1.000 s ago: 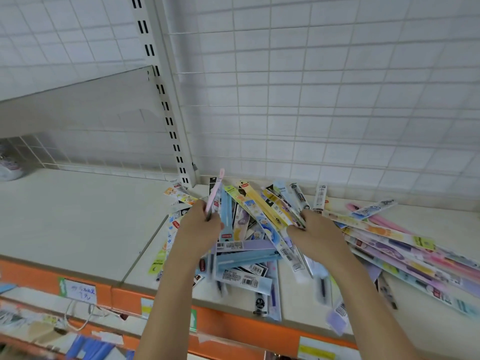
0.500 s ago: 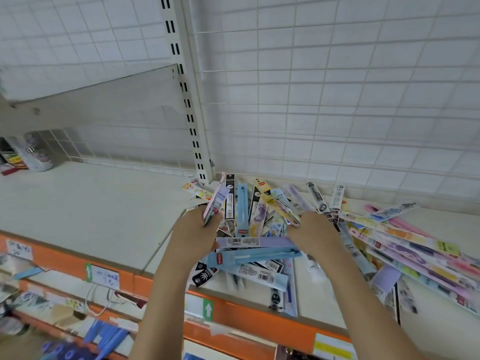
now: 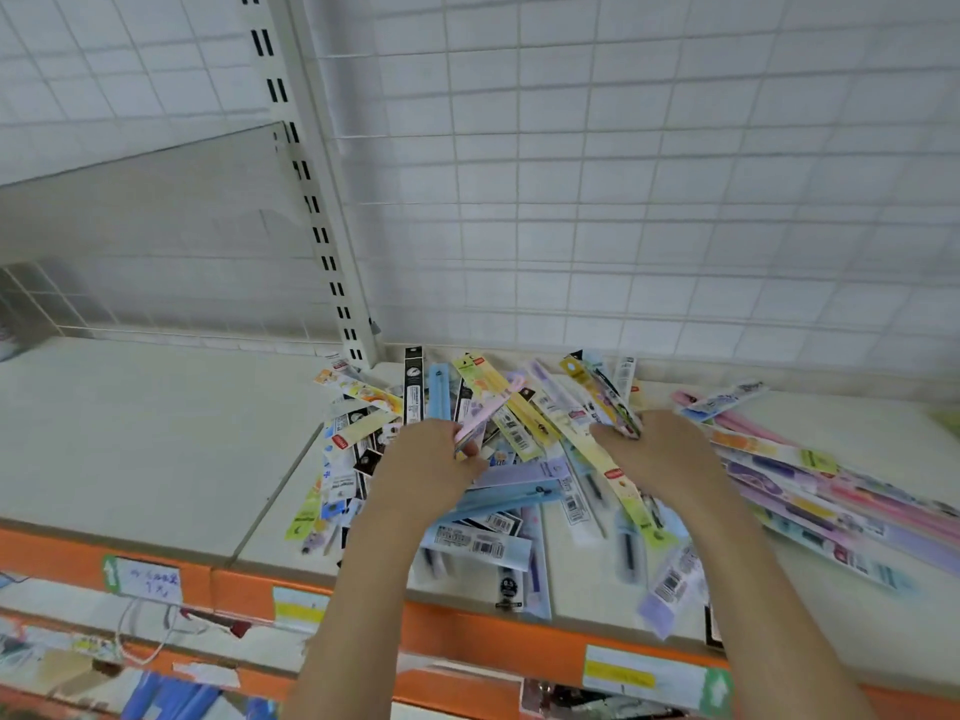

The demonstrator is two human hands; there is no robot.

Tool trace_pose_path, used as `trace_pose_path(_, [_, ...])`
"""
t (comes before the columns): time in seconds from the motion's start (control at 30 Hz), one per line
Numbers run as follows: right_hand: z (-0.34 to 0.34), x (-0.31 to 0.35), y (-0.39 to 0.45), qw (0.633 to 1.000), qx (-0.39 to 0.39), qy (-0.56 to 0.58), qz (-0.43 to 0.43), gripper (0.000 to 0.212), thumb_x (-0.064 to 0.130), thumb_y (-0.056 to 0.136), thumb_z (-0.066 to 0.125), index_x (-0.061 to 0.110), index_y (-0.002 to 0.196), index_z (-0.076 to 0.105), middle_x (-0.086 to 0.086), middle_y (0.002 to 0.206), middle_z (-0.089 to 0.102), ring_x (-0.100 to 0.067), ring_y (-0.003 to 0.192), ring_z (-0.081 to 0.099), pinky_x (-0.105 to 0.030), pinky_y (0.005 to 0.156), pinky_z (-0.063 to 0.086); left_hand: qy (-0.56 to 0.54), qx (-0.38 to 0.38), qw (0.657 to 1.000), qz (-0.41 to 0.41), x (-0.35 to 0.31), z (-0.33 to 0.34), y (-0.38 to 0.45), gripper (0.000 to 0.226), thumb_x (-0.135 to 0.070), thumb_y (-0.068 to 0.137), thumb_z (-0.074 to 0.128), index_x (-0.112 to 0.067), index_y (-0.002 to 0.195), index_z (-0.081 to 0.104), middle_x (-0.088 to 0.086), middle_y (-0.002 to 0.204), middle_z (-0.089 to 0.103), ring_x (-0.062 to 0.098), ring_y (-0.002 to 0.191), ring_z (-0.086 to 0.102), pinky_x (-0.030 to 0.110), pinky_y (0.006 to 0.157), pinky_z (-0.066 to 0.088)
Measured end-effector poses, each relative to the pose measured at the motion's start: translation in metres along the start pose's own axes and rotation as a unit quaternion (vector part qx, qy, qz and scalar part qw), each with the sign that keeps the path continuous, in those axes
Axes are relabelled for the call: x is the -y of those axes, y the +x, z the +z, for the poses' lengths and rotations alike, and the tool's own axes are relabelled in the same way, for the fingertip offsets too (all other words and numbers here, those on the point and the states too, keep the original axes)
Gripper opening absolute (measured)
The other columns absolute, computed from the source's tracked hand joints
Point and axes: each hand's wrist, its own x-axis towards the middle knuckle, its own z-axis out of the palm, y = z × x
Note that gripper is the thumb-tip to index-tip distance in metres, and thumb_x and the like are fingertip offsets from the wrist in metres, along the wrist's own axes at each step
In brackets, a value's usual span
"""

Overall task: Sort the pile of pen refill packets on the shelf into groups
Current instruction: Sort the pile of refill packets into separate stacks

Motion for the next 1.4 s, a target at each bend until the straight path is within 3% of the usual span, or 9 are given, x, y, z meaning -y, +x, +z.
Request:
trace_pose_path(0.1, [-0.002,-0.008,-0.004,1.0,-0.004,-0.007,0.008,0.032,0.038,0.089,0.055,0.015,0.066,0.053,0.001,0.055,0.05,-0.014,0.053,0.05,-0.024,0.047,0.034,0.04,0.051,0.998,0.0,-0.008,0.01,0.005,0.023,-0.032,0.08,0.068,-0.011,0.085,0.06,-0.001,0.071,0.049,0.02,0.066,0.054,0.027,0.061,0.044])
trace_pose_path(0.27, [-0.002,-0.015,-0.009,0.999,0.009,-0.042,0.023,0.044,0.035,0.091,0.053,0.017,0.056,0.034,0.001,0.054,0.039,-0.013,0.048,0.038,-0.027,0.045,0.026,0.156,0.083,0.984,0.015,-0.014,0.02,0.009,0.045,-0.051,0.086,0.057,-0.007,0.099,0.057,0.006,0.079,0.045,0.027,0.073,0.057,0.035,0.065,0.045])
trace_pose_path(0.43, [0.001,-0.011,-0.014,0.997,0.047,-0.056,0.009,0.045,0.029,0.095,0.048,0.013,0.058,0.029,-0.001,0.056,0.034,-0.014,0.049,0.033,-0.026,0.045,0.022,0.112,0.04,0.993,0.015,-0.009,0.011,0.006,0.021,-0.03,0.092,0.053,-0.011,0.082,0.05,-0.001,0.069,0.045,0.023,0.071,0.049,0.033,0.066,0.043])
trace_pose_path(0.67, [0.007,0.001,-0.012,0.995,0.051,-0.087,-0.022,0.039,0.026,0.098,0.043,0.013,0.062,0.034,-0.001,0.063,0.039,-0.019,0.06,0.042,-0.027,0.048,0.028,0.066,-0.048,0.996,-0.022,0.014,-0.011,-0.01,0.016,-0.027,0.098,0.042,-0.013,0.092,0.037,0.002,0.077,0.051,0.023,0.071,0.05,0.032,0.064,0.04])
trace_pose_path(0.8, [0.013,0.005,-0.009,0.997,0.023,-0.07,-0.029,0.013,0.021,0.095,0.045,0.01,0.089,0.048,-0.005,0.08,0.049,-0.026,0.077,0.047,-0.03,0.062,0.035,0.033,-0.045,0.997,-0.048,0.019,-0.011,-0.018,0.03,-0.037,0.097,0.041,-0.013,0.08,0.039,-0.001,0.065,0.044,0.022,0.064,0.046,0.031,0.059,0.035])
trace_pose_path(0.87, [0.016,0.004,-0.01,0.997,0.024,-0.063,-0.029,0.012,0.021,0.094,0.046,0.01,0.098,0.048,-0.007,0.087,0.052,-0.026,0.079,0.049,-0.031,0.064,0.036,0.031,-0.049,0.996,-0.062,0.024,-0.013,-0.02,0.038,-0.042,0.096,0.041,-0.016,0.069,0.036,-0.002,0.062,0.042,0.018,0.059,0.043,0.03,0.054,0.032])
trace_pose_path(1.1, [0.017,-0.001,-0.011,0.999,0.031,-0.027,-0.027,0.022,0.035,0.091,0.051,0.013,0.094,0.054,-0.01,0.09,0.062,-0.028,0.081,0.059,-0.032,0.064,0.045,0.027,-0.105,0.99,-0.087,0.027,-0.028,-0.024,0.034,-0.033,0.087,0.06,-0.016,0.066,0.039,0.0,0.061,0.042,0.012,0.053,0.039,0.022,0.049,0.029])
trace_pose_path(1.27, [0.017,-0.002,-0.011,0.999,0.032,-0.015,-0.029,0.025,0.036,0.091,0.051,0.013,0.089,0.059,-0.008,0.084,0.064,-0.027,0.076,0.059,-0.03,0.06,0.043,0.036,-0.028,0.997,-0.065,0.009,-0.017,-0.024,0.026,-0.035,0.085,0.062,-0.012,0.076,0.054,-0.004,0.06,0.044,0.008,0.05,0.04,0.018,0.047,0.032])
trace_pose_path(1.4, [0.013,-0.005,-0.013,0.999,0.019,0.01,-0.028,0.023,0.035,0.091,0.05,0.016,0.094,0.062,-0.005,0.082,0.063,-0.026,0.076,0.059,-0.031,0.063,0.045,0.046,0.054,0.996,-0.053,-0.002,0.003,-0.025,0.033,-0.038,0.082,0.066,-0.007,0.09,0.058,0.0,0.072,0.049,0.016,0.061,0.049,0.024,0.058,0.041])
